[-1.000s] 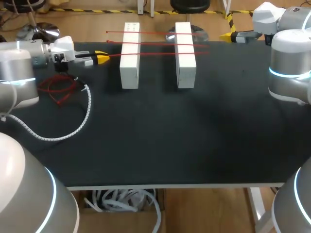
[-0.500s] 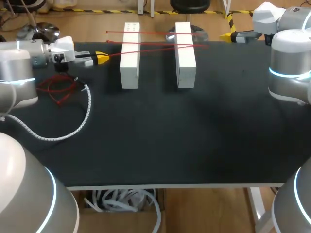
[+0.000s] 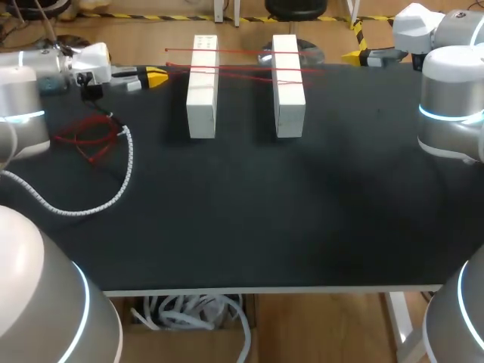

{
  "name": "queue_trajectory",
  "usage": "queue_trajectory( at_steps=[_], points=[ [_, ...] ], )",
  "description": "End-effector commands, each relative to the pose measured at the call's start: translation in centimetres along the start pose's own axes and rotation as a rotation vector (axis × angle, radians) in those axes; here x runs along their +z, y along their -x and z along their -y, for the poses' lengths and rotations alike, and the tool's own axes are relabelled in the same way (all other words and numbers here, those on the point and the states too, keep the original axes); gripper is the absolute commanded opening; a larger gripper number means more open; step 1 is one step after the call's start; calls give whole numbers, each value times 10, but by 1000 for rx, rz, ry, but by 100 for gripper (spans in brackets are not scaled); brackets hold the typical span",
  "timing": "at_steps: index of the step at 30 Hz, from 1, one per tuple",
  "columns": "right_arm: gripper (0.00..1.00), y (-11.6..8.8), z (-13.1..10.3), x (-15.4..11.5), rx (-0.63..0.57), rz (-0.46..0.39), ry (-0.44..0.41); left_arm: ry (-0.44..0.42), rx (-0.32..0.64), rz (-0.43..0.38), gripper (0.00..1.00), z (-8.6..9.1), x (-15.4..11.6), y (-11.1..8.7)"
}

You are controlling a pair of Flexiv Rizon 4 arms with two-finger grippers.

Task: Grab the tape and strap the tape.

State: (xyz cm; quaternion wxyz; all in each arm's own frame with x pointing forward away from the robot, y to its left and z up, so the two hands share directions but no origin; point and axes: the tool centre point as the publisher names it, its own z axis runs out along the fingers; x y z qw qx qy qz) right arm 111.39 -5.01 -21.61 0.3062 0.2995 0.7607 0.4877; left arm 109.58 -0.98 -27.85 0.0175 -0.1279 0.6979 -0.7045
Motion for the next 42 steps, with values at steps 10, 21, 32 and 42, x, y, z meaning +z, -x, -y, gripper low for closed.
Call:
queue_trajectory(
  at_steps=[10, 21, 32, 42],
  points=[
    [100, 0, 0, 0, 0, 0, 0, -74, 11, 4, 0, 99, 14, -17],
    [100, 0, 0, 0, 0, 0, 0, -174, 65, -6, 0, 162, 38, -23],
    [100, 0, 0, 0, 0, 0, 0, -159, 186, -7, 0, 203, 52, -17],
    [100, 0, 0, 0, 0, 0, 0, -133, 232, -39, 0, 240, 58, -26]
  ],
)
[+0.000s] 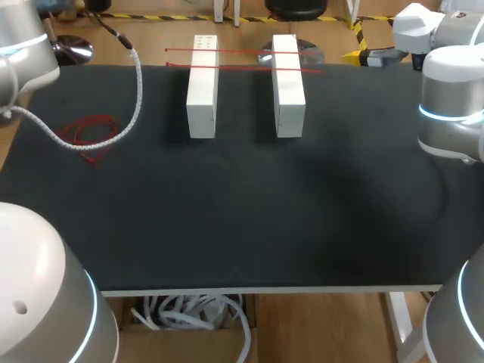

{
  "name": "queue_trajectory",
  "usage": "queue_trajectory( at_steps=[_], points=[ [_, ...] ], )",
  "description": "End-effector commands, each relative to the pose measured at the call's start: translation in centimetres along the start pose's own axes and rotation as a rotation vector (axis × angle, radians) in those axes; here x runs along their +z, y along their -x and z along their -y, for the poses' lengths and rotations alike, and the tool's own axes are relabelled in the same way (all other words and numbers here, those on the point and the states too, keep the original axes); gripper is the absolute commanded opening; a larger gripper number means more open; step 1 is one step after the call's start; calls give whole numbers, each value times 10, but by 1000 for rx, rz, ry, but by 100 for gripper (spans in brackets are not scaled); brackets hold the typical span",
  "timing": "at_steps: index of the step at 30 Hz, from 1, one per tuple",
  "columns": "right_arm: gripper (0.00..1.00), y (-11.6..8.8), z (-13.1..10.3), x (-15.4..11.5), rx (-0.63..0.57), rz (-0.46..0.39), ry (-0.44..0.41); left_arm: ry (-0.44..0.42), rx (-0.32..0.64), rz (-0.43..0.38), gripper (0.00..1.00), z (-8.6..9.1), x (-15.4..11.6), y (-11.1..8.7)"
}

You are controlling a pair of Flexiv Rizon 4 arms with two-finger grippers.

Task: Grab the tape and strap the tape.

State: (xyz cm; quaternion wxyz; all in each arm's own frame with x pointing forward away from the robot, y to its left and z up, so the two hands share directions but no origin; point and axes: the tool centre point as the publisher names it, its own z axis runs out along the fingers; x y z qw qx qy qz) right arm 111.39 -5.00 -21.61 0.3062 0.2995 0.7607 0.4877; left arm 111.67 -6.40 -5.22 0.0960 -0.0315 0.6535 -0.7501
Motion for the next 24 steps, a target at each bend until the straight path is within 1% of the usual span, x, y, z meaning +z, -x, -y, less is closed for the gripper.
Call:
queue_trajectory(
  at_steps=[1, 7, 11, 15, 24],
  points=[
    [100, 0, 0, 0, 0, 0, 0, 12, -3, -5, 0, 16, 5, 4],
    [100, 0, 0, 0, 0, 0, 0, -28, -64, 3, 0, 33, 12, 7],
    [100, 0, 0, 0, 0, 0, 0, -54, -74, 1, 0, 40, 15, 4],
    [100, 0, 0, 0, 0, 0, 0, -56, -53, 1, 0, 43, 18, 1],
    [100, 0, 0, 0, 0, 0, 0, -74, -58, 40, 0, 50, 21, 1]
  ],
)
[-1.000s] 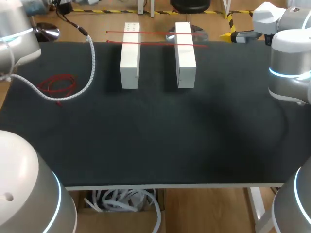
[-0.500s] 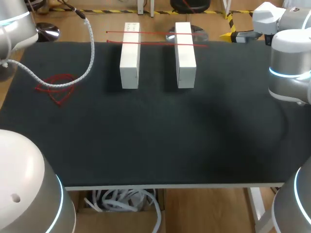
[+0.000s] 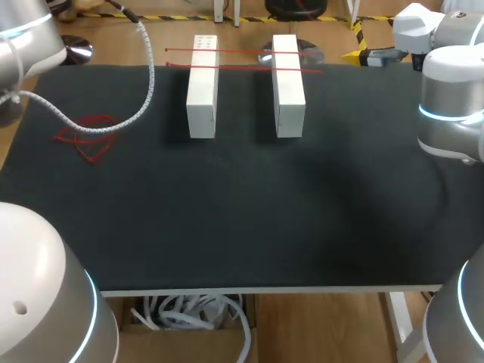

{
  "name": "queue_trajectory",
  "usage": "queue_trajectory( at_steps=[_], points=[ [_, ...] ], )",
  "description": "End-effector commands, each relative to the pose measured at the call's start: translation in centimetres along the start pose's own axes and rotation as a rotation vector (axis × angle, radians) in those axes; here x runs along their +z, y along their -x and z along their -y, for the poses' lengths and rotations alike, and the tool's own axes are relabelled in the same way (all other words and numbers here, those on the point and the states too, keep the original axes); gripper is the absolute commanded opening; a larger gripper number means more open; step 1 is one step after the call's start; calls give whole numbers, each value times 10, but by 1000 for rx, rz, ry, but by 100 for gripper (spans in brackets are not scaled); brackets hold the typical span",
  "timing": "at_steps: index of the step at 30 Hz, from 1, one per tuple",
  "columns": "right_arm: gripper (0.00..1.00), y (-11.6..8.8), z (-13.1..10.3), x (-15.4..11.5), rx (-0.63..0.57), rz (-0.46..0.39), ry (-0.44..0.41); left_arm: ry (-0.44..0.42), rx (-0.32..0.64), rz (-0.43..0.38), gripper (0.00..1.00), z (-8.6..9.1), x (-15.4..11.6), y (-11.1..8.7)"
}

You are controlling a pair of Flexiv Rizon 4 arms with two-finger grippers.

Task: Grab the tape and strap the tape.

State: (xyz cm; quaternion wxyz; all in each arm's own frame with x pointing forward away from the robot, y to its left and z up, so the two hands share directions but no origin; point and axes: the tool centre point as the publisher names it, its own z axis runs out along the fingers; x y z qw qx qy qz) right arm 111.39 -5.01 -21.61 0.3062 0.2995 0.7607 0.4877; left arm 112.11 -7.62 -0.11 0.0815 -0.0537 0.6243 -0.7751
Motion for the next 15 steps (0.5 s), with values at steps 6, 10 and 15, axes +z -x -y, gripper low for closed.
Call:
queue_trajectory(
  at_steps=[6, 10, 15],
  points=[
    [100, 0, 0, 0, 0, 0, 0, -2, -2, 33, 0, 4, -1, -6],
    [100, 0, 0, 0, 0, 0, 0, -17, 2, 15, 0, 7, -3, -8],
    [100, 0, 0, 0, 0, 0, 0, -26, 10, -6, 0, 8, -5, -11]
  ],
)
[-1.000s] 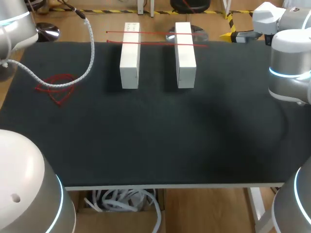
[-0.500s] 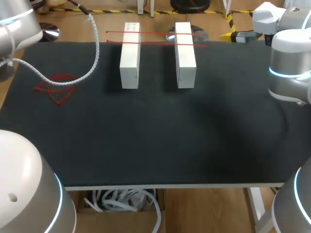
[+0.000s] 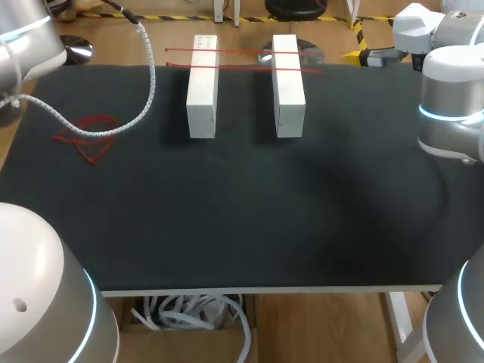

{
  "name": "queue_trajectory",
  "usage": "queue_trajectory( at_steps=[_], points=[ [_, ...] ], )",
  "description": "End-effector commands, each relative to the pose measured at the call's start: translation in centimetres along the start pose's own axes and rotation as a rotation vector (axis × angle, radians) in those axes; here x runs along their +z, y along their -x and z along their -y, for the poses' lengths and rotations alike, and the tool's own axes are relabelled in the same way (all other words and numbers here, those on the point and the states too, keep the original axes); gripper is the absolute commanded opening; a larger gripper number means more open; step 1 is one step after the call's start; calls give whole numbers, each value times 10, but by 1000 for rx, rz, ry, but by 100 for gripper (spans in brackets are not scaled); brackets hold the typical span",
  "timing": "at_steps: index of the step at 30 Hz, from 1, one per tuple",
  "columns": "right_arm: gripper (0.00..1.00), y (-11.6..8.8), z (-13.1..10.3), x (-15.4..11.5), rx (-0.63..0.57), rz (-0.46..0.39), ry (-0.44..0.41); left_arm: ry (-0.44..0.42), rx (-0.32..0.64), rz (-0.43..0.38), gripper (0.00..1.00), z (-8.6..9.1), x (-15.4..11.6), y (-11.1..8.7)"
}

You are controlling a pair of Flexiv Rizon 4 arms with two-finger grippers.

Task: Grab the tape and strap the tape.

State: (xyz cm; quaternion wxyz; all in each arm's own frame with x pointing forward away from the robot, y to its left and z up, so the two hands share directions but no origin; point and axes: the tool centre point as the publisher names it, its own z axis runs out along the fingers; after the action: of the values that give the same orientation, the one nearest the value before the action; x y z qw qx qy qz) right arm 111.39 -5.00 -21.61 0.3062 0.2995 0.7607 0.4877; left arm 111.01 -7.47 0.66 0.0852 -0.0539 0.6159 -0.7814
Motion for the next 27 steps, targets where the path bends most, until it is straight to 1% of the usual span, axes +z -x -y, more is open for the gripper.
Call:
queue_trajectory(
  at_steps=[1, 5, 11, 14, 15, 16, 27],
  points=[
    [100, 0, 0, 0, 0, 0, 0, -8, 8, -14, 0, 0, -3, -1],
    [100, 0, 0, 0, 0, 0, 0, -4, 14, -16, 0, -2, -3, -3],
    [100, 0, 0, 0, 0, 0, 0, -5, 13, -41, 0, -4, -2, -7],
    [100, 0, 0, 0, 0, 0, 0, -10, 13, -67, 0, -5, -1, -11],
    [100, 0, 0, 0, 0, 0, 0, -32, 22, -98, 0, -5, -2, -13],
    [100, 0, 0, 0, 0, 0, 0, -48, 17, -109, 0, -5, -4, -16],
    [100, 0, 0, 0, 0, 0, 0, -48, 17, -109, 0, -5, -4, -16]
  ],
)
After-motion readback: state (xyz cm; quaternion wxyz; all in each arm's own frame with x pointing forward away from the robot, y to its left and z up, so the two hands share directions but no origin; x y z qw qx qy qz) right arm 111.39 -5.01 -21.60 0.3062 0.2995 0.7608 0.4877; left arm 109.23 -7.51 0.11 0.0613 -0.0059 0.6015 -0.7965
